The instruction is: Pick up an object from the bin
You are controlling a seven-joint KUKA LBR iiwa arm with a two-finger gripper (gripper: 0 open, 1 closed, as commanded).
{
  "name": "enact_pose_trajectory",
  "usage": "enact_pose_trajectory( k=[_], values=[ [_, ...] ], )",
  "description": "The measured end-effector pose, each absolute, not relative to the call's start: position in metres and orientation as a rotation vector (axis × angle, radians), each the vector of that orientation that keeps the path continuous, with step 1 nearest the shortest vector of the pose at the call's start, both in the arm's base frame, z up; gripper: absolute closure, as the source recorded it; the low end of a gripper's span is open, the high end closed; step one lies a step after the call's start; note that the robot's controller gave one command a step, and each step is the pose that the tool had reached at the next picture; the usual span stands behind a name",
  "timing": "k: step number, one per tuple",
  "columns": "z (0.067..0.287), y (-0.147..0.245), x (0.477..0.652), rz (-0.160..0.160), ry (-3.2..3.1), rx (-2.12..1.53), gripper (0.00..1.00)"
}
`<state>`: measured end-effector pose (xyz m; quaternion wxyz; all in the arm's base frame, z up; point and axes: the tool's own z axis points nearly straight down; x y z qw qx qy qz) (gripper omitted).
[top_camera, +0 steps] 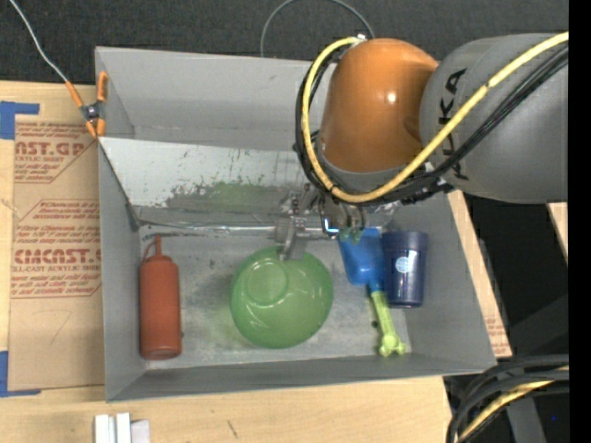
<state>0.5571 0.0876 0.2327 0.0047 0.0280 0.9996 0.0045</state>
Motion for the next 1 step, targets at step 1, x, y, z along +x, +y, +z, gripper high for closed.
enact_pose_trajectory(
  k=[1],
  values=[
    [0.2299,0.0884,0.5542,0.015,3.125,0.084,1.00]
  ],
)
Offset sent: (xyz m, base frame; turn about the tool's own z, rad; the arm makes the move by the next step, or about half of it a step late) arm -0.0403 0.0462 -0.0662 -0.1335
